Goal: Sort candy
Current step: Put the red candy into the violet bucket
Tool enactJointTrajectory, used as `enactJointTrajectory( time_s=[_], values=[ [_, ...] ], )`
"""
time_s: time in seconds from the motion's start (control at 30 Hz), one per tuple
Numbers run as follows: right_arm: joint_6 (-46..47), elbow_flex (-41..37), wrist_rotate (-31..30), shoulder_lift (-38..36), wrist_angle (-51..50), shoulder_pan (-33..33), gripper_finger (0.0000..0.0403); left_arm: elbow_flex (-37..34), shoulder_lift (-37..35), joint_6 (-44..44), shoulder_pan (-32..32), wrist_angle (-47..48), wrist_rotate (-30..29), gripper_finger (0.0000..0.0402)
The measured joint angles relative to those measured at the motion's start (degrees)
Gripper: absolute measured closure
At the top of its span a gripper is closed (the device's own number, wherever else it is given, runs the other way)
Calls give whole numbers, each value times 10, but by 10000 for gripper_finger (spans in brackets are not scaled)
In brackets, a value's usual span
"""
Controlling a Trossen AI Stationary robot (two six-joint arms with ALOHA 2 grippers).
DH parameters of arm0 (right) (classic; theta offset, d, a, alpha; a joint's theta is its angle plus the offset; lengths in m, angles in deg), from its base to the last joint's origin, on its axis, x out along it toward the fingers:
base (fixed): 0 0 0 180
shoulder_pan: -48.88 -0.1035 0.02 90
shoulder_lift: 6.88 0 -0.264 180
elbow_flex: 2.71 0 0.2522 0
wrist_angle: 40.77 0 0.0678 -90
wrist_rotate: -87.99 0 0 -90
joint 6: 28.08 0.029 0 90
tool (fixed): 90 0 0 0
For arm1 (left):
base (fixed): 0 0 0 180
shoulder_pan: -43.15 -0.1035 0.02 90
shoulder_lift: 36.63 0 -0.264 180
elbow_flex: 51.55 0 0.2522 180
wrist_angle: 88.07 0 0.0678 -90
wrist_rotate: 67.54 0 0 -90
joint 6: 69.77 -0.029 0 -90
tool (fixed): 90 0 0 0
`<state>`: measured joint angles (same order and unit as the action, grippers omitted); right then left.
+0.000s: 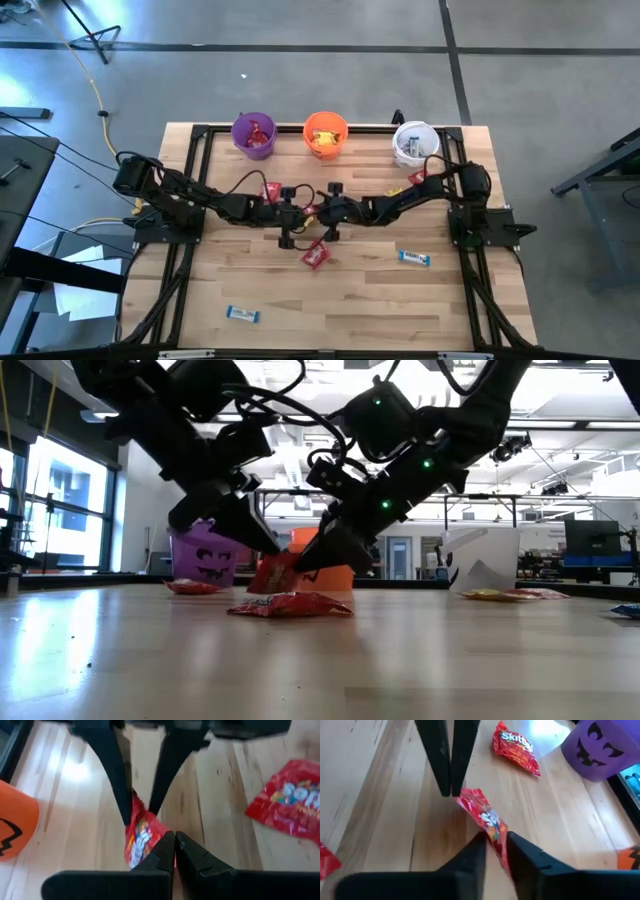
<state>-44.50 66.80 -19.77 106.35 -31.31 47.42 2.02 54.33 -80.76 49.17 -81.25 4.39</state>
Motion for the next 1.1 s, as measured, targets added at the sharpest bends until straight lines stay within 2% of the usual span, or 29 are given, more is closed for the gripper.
enactJointTrajectory(
  time_s=[0.13, 0.23, 0.4, 0.57, 0.77, 0.9, 1.1],
  values=[
    [-9, 0, 1, 0, 2, 0, 393, 0, 0, 4, -4, -13, 32, 401],
    [-14, 0, 0, 0, 3, 0, 392, -8, 0, 16, -12, -43, 58, 401],
    [-15, 0, -2, 0, 6, 0, 400, -43, -27, 21, -23, -82, 57, 386],
    [-15, 7, -2, 0, 29, 1, 402, -105, -119, 50, -20, -104, 48, 352],
    [-17, 71, -2, 0, 28, 21, 402, -187, -257, 64, 11, -114, 38, 316],
    [-21, 127, -1, 0, 28, 57, 402, -228, -348, 58, 33, -112, 38, 309],
    [-16, 226, 54, 22, 28, 117, 402, -269, -454, 38, 58, -96, 38, 314]
  ],
)
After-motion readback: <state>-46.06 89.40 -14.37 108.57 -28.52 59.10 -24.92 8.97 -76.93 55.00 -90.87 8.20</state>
